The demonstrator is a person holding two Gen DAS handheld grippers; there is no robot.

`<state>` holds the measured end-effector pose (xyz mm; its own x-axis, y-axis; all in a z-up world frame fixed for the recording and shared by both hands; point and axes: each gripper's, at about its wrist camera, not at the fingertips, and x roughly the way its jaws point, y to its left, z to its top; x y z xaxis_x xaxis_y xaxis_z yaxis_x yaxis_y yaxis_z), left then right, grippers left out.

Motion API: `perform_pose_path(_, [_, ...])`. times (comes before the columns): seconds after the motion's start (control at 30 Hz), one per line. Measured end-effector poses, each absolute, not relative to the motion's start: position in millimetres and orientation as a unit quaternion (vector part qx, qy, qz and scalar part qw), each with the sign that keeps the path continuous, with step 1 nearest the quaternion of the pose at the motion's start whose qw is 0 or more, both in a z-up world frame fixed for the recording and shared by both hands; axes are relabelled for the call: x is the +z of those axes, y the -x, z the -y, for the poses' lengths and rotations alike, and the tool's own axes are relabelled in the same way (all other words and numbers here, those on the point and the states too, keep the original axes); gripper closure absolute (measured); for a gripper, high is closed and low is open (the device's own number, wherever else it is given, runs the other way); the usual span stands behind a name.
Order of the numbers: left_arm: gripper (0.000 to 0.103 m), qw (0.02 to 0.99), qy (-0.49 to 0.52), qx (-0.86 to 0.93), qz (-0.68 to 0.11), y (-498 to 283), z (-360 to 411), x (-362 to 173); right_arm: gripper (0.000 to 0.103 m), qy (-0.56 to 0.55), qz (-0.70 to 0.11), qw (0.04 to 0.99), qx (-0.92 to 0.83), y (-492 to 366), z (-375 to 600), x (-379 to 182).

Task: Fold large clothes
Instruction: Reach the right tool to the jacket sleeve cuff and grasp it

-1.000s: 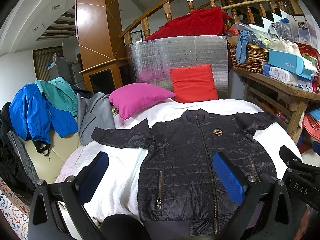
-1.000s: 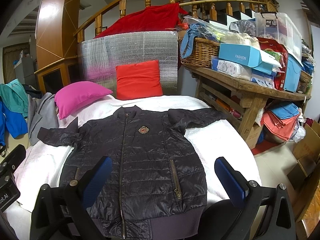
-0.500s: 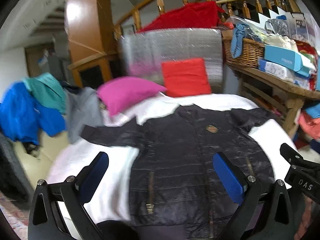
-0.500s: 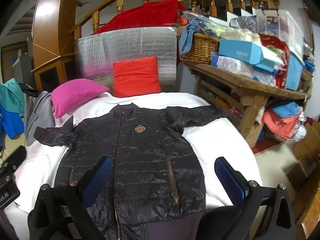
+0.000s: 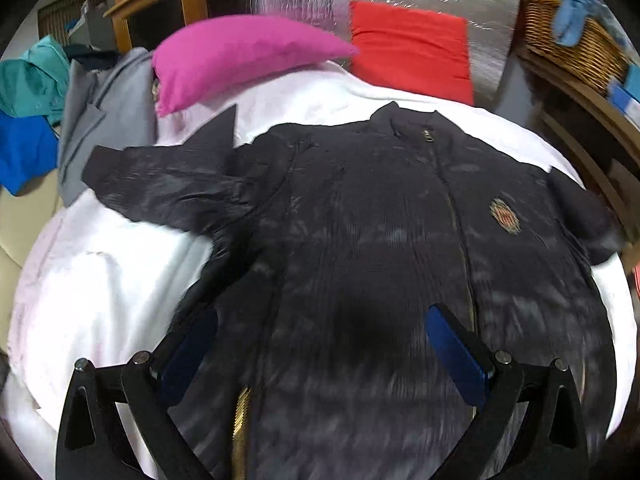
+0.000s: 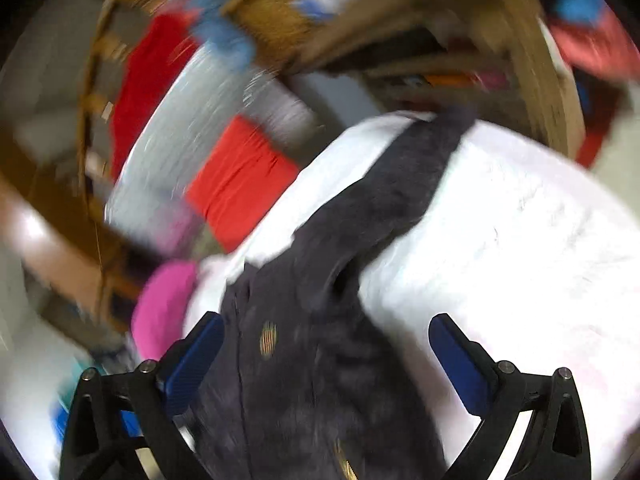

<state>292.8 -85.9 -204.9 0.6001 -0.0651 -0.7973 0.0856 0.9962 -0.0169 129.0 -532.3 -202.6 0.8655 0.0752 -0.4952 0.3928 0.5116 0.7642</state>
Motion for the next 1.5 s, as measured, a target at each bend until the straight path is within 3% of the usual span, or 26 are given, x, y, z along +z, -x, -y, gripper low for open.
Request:
perform_pose_path(0.33, [0.0, 0.904, -0.03, -0.039, -0.426, -334, 109, -233, 0.002, -0.603, -0.222, 0.762, -0.083, -209, 611, -270])
perform_pose_path(0.57, [0.0, 0.907, -0.046, -0.04, -0.418, -333, 119, -239, 0.02, -0.603, -0.266, 0.75, -0.051, -253, 589, -287])
perform_pose_path(0.6, [0.0, 0.908, -0.05, -0.04, -0.415, -331, 121, -239, 0.028, -0.605, -0.264, 0.75, -0.05, -256, 586, -288])
perform_pose_path(0.7, [0.0, 0.91, -0.067, -0.042, -0.407, -325, 126, -239, 0.067, -0.598, -0.264, 0.755, -0.046, -262, 581, -291])
perform_pose_path(0.83, [0.0, 0.911, -0.065, -0.047, -0.404, -320, 127, -236, 0.076, -0.55, -0.269, 0.788, -0.063, -265, 566, -277])
perform_pose_path(1.1, [0.0, 0.917, -0.057, -0.041, -0.392, -316, 120, -227, 0.076, -0.45, -0.289, 0.844, -0.026, -273, 486, -228])
perform_pose_path(1.37, [0.0, 0.918, -0.055, -0.041, -0.389, -313, 114, -224, 0.073, -0.437, -0.315, 0.843, -0.01, -284, 439, -230])
perform_pose_path(1.4, [0.0, 0.919, -0.054, -0.04, -0.389, -313, 112, -223, 0.058, -0.448, -0.313, 0.837, -0.01, -282, 444, -231])
perform_pose_path(1.43, [0.0, 0.919, -0.052, -0.04, -0.389, -313, 111, -223, 0.027, -0.469, -0.311, 0.826, -0.008, -278, 453, -233])
perform_pose_path(1.47, [0.0, 0.919, -0.049, -0.04, -0.39, -314, 110, -222, 0.016, -0.485, -0.31, 0.818, -0.011, -275, 463, -236])
perform_pose_path(1.5, [0.0, 0.919, -0.046, -0.04, -0.39, -315, 109, -222, 0.014, -0.509, -0.294, 0.809, -0.023, -267, 476, -240])
